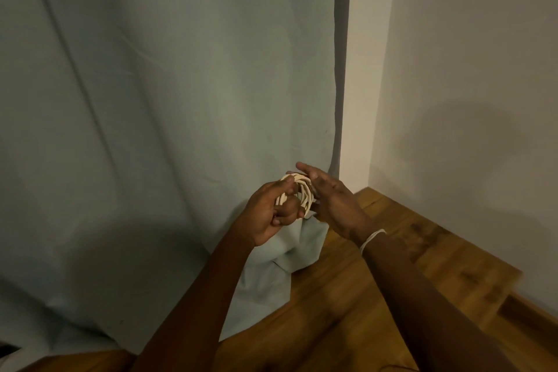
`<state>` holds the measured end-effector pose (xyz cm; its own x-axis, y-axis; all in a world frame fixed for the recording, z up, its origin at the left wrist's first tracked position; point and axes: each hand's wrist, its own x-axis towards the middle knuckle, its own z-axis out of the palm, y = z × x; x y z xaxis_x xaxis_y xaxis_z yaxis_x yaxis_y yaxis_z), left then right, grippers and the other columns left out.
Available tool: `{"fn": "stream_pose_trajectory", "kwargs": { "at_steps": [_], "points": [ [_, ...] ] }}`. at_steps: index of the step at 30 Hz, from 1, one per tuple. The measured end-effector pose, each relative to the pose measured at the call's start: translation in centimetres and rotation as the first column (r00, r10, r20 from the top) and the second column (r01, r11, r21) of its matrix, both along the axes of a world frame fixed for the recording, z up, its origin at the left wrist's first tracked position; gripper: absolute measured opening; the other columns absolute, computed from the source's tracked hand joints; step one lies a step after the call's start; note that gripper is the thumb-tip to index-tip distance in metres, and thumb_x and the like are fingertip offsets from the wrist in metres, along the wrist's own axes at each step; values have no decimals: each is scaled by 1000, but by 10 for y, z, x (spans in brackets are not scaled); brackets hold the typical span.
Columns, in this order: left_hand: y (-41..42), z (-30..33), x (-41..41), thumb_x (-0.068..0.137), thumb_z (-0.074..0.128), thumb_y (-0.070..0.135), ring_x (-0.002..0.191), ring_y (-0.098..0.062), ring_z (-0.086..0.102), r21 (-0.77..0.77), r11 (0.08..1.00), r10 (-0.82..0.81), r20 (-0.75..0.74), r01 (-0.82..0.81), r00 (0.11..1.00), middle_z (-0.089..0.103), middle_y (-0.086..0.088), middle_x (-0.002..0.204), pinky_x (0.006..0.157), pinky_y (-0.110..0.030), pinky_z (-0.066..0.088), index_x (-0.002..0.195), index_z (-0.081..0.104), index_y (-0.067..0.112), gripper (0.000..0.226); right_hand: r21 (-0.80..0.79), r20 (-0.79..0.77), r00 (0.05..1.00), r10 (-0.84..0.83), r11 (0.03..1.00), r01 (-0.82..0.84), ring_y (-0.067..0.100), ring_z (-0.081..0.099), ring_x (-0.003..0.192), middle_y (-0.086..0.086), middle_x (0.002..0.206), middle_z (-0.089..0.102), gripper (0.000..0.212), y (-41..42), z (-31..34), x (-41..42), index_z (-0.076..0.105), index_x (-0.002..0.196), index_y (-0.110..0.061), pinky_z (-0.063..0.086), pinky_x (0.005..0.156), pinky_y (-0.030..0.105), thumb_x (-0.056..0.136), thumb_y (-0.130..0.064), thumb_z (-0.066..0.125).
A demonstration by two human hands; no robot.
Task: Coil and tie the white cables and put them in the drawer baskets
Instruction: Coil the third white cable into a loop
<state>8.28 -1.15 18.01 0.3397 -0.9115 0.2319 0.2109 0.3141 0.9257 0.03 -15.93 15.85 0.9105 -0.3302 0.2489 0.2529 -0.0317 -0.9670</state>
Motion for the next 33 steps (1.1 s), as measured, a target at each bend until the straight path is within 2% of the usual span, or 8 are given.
{"fn": "stream_pose_trajectory", "kwargs": {
  "at_steps": [5,10,14,17,22,25,29,33],
  "points": [
    [-8,-11,-2,101,34,31,33,-8,23,-30,999,-35,-137,31,990,35,7,39,53,-22,39,68,44,16,38,37,16,999,-51,998,50,26,70,107,9,113,74,46,12,2,-2,68,126,-17,58,89,41,106,-41,35],
    [-26,-10,-21,106,28,29,36,-9,43,6,996,86,-55,-86,995,40,4,40,62,-29,42,62,59,20,55,-83,220,929,-297,943,322,9,62,47,-6,55,68,41,18,11,-6,70,77,-9,48,46,20,104,-29,47],
    [-33,-6,-16,106,28,28,69,-29,68,66,997,21,106,-28,994,66,-12,63,81,-39,55,103,58,-12,49,-215,279,896,-346,887,409,9,60,46,-5,54,66,37,-2,13,-11,69,71,-14,47,49,23,101,-31,55],
    [-35,-4,-10,104,32,23,83,-35,69,141,990,-18,107,3,994,70,-17,74,86,-40,55,98,60,-7,42,-308,264,917,-300,874,374,11,58,44,5,55,64,42,-16,13,-17,67,72,-3,45,49,26,100,-32,58],
    [-46,-8,-8,99,41,25,96,-39,64,264,964,-54,70,34,996,68,-22,89,104,-53,44,95,66,2,34,-312,205,938,-279,890,333,16,55,42,-3,50,59,46,-29,0,-24,62,72,10,43,46,23,101,-25,54],
    [-52,-12,-10,99,46,22,91,-28,65,328,940,60,111,-93,992,67,-15,92,99,-51,47,90,69,7,28,-393,153,945,-289,860,327,10,57,45,-2,52,60,41,-40,-8,-27,65,66,-10,47,51,22,100,-30,56],
    [-69,-27,-20,101,44,34,80,-22,64,355,933,-52,-9,52,999,65,-12,87,86,-38,53,94,68,6,37,-340,111,954,-279,891,300,12,57,43,1,51,59,48,-52,-20,-38,60,71,6,47,49,21,101,-31,54],
    [-90,-47,-40,102,43,36,59,-10,52,283,959,17,-188,38,982,50,-3,69,66,-28,53,96,60,8,33,-246,38,943,-330,912,329,6,63,46,-6,54,65,38,-55,-36,-50,63,82,2,49,44,19,104,-25,50]
  ]
}}
